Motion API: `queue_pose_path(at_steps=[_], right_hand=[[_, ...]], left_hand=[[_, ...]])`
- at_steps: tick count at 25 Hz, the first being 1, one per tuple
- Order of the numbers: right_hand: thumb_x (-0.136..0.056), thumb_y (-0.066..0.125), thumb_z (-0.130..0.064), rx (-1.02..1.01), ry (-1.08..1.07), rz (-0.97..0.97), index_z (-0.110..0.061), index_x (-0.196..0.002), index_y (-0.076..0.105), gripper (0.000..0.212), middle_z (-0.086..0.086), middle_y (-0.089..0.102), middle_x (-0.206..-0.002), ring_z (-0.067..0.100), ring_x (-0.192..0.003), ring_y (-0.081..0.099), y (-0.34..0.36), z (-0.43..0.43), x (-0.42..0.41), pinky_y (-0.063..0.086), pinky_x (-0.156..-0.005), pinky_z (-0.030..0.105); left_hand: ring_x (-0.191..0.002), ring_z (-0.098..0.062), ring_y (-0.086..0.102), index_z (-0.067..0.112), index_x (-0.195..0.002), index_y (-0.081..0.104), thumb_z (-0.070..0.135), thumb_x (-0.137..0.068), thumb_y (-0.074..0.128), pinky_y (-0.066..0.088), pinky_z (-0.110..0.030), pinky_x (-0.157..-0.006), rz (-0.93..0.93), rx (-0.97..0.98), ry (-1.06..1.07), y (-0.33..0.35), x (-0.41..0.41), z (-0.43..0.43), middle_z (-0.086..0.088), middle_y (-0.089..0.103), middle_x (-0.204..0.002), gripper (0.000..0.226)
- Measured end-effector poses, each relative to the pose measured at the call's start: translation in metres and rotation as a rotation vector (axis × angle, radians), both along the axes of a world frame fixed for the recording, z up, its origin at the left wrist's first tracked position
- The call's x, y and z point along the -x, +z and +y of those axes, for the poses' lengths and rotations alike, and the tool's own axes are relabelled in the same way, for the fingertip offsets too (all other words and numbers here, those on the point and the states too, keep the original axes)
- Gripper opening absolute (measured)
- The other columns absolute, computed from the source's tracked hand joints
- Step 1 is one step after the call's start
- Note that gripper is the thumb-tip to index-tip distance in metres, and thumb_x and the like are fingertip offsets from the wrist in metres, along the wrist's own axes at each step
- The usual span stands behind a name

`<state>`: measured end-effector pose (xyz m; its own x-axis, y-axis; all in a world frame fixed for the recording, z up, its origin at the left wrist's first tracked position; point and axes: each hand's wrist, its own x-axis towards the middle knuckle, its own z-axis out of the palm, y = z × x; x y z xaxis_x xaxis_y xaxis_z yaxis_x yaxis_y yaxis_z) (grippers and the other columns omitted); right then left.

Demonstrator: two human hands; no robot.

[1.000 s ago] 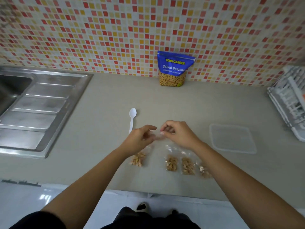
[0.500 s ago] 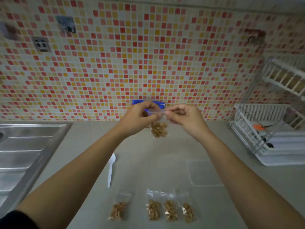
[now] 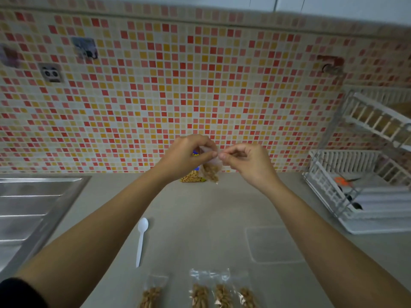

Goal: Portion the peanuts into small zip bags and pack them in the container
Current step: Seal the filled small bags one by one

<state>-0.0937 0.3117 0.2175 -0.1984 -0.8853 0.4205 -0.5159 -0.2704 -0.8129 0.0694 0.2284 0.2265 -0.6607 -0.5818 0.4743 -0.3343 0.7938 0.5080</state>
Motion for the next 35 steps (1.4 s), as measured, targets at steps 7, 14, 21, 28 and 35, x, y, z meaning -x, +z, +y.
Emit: queue_pose_path(at_steps=[7, 14, 21, 28, 35], right_hand=[[-0.081, 0.07, -0.015, 0.058, -0.008, 0.046, -0.024, -0.079, 0.069, 0.009, -0.008, 0.068, -0.075, 0.004, -0.066, 0.063, -0.009, -0.003, -0.003, 0.053, -0.067, 0.018], [-0.084, 0.064, -0.007, 0.043, -0.034, -0.025, -0.028, -0.069, 0.06, 0.026, -0.011, 0.061, -0.067, -0.004, -0.06, 0.055, -0.023, -0.006, -0.008, 0.044, -0.061, 0.011], [-0.085, 0.062, -0.004, 0.018, -0.022, -0.185, -0.022, -0.071, 0.062, 0.023, -0.006, 0.062, -0.069, 0.005, -0.064, 0.058, -0.035, -0.005, -0.011, 0.05, -0.065, 0.016], [-0.084, 0.062, -0.003, -0.015, -0.026, -0.259, -0.019, -0.072, 0.063, 0.02, -0.005, 0.062, -0.068, 0.003, -0.062, 0.058, -0.043, -0.003, -0.017, 0.05, -0.067, 0.017], [-0.085, 0.063, -0.007, -0.312, -0.036, -0.454, -0.016, -0.073, 0.062, 0.015, -0.001, 0.058, -0.067, 0.003, -0.054, 0.061, -0.11, 0.006, -0.04, 0.056, -0.061, 0.02]], left_hand=[[-0.086, -0.006, 0.058, 0.021, -0.094, 0.069, 0.041, -0.086, 0.054, 0.05, -0.041, -0.08, -0.041, 0.113, 0.029, -0.009, 0.003, -0.005, 0.017, 0.06, -0.087, 0.026], [-0.089, -0.006, 0.058, 0.023, -0.09, 0.069, 0.04, -0.085, 0.06, 0.049, -0.042, -0.085, -0.026, -0.053, 0.004, -0.02, 0.006, -0.012, 0.022, 0.059, -0.086, 0.02], [-0.089, -0.004, 0.055, 0.022, -0.088, 0.067, 0.033, -0.086, 0.063, 0.041, -0.026, -0.082, -0.042, -0.167, 0.004, -0.025, 0.003, -0.016, 0.014, 0.06, -0.088, 0.012], [-0.084, -0.008, 0.059, 0.016, -0.086, 0.064, 0.028, -0.089, 0.06, 0.045, -0.024, -0.077, -0.053, -0.238, 0.042, -0.035, -0.008, -0.017, 0.005, 0.064, -0.086, 0.013], [-0.065, -0.016, 0.062, 0.014, -0.085, 0.05, 0.011, -0.094, 0.052, 0.056, -0.028, -0.065, 0.252, -0.838, 0.025, -0.115, -0.047, 0.019, -0.011, 0.063, -0.075, 0.01]])
